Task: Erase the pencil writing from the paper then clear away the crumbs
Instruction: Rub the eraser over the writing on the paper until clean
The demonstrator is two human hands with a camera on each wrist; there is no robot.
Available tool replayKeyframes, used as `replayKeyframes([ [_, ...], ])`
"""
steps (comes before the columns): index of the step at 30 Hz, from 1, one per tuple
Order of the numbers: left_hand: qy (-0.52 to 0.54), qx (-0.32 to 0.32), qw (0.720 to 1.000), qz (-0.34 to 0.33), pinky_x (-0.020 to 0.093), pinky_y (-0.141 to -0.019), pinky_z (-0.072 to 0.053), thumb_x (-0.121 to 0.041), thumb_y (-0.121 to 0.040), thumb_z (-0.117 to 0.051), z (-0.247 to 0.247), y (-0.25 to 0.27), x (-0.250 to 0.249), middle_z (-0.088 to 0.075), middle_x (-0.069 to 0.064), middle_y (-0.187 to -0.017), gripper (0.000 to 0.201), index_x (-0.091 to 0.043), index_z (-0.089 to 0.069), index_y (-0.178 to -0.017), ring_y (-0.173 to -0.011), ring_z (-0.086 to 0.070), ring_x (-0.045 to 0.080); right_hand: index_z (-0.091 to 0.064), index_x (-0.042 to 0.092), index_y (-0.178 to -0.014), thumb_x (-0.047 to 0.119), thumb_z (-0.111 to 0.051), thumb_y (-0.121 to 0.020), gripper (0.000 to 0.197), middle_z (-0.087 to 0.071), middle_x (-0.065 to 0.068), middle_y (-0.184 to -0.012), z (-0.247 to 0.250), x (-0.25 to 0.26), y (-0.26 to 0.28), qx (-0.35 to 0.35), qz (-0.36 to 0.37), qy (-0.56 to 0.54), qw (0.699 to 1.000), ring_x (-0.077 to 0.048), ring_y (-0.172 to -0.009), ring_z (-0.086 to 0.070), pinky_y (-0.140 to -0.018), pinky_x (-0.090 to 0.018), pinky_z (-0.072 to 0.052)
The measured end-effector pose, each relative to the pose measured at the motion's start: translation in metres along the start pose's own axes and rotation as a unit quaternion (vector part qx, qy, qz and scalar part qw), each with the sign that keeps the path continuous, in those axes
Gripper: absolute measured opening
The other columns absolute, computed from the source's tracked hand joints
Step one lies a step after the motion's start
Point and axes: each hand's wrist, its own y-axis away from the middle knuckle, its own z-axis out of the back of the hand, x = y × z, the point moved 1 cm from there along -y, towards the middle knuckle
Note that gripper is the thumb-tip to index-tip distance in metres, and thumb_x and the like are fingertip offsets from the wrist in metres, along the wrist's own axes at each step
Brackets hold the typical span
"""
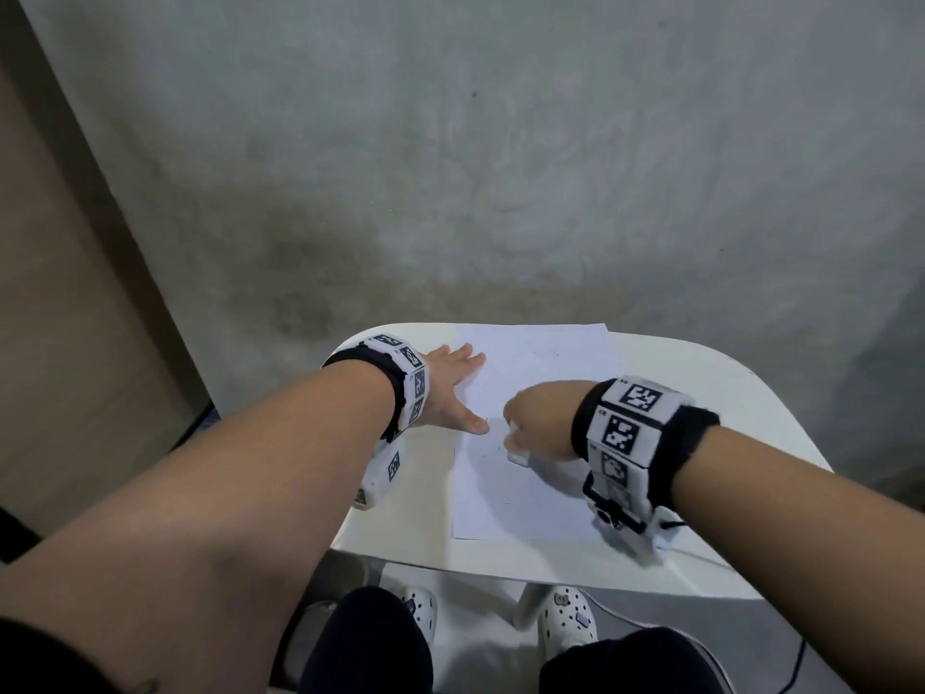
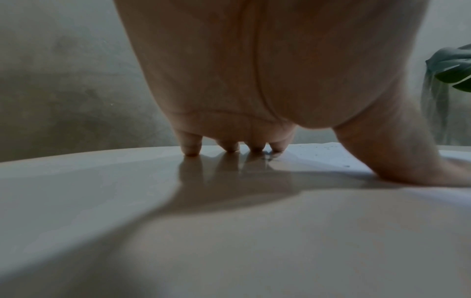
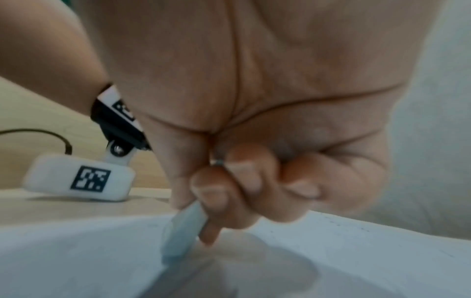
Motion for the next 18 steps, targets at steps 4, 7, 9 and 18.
replayKeyframes([
  [4, 0.001, -0.001, 1.000, -0.003, 0.045, -0.122, -0.002, -0.062, -0.085, -0.056, -0.001, 0.000, 0.001, 0.015, -0.007, -0.161, 0.101, -0.027, 0.009, -0.154, -0.150, 0.011, 0.018, -0.058, 0.009, -0.101, 0.026, -0.050, -0.091, 0.021, -0.063, -0.004, -0.104, -0.011, -0.005, 0.012, 0.034, 0.000, -0.019, 0.999, -0.025, -0.096, -0.058, -0.080, -0.034, -0.043],
  [7, -0.001, 0.001, 1.000, 0.000, 0.045, -0.121, -0.002, -0.062, -0.085, -0.055, 0.000, 0.000, 0.001, 0.015, -0.007, -0.161, 0.100, -0.028, 0.009, -0.154, -0.150, 0.011, 0.017, -0.058, 0.010, -0.099, 0.029, -0.048, -0.094, 0.022, -0.058, -0.002, -0.098, -0.009, -0.008, 0.021, 0.069, 0.004, -0.009, 0.998, -0.021, -0.086, -0.052, -0.071, -0.029, -0.039],
  [9, -0.003, 0.000, 1.000, 0.000, 0.045, -0.121, -0.001, -0.061, -0.086, -0.055, 0.001, 0.000, 0.000, 0.015, -0.007, -0.161, 0.100, -0.027, 0.009, -0.154, -0.150, 0.011, 0.018, -0.062, 0.008, -0.106, 0.030, -0.048, -0.093, 0.029, -0.063, -0.003, -0.104, -0.004, -0.007, 0.013, 0.045, 0.001, 0.001, 0.999, -0.020, -0.092, -0.055, -0.079, -0.030, -0.043],
  [18, -0.002, 0.003, 1.000, 0.002, 0.045, -0.121, -0.001, -0.061, -0.086, -0.055, -0.001, 0.001, -0.001, 0.015, -0.006, -0.161, 0.101, -0.026, 0.009, -0.154, -0.150, 0.011, 0.019, -0.053, 0.015, -0.090, 0.029, -0.053, -0.090, 0.014, -0.053, 0.004, -0.083, -0.007, -0.010, 0.014, 0.059, 0.003, 0.014, 0.998, -0.019, -0.083, -0.050, -0.067, -0.027, -0.039],
])
